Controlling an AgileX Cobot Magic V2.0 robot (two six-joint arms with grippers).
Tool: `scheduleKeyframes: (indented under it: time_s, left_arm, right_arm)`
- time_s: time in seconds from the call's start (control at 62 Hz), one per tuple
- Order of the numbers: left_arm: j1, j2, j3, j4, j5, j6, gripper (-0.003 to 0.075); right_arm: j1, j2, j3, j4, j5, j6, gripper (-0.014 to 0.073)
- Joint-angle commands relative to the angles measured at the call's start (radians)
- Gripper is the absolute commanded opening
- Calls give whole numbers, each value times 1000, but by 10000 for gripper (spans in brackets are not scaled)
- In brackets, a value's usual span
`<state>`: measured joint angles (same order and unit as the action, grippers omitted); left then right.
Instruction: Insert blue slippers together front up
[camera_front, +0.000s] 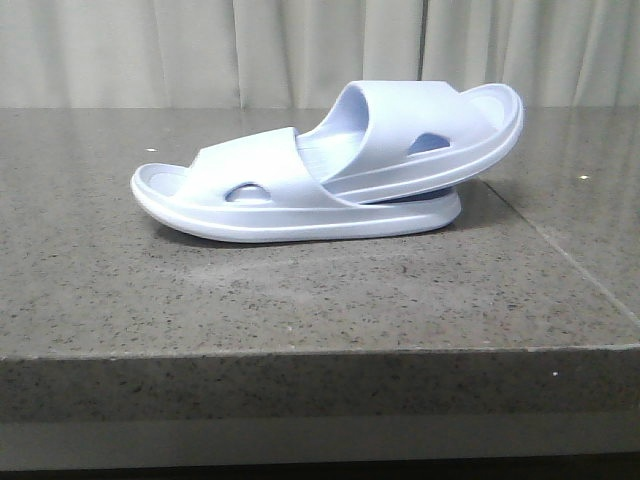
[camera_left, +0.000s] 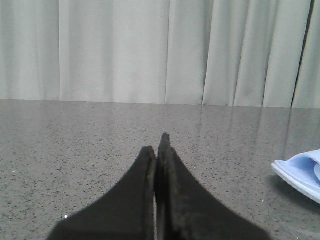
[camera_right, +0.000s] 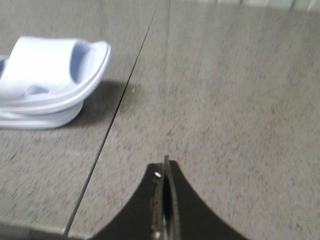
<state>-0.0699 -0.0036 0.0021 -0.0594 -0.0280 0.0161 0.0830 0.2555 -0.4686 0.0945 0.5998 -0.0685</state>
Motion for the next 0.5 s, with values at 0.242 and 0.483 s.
scheduleKeyframes:
  time_s: [0.242, 0.483]
  left_arm:
    - [-5, -18, 7, -9, -80, 2, -20]
    - [-5, -16, 7, -9, -80, 2, -20]
  right_arm:
    - [-38, -214, 376, -11, -513, -2, -118]
    - [-45, -283, 489, -11, -600, -2, -118]
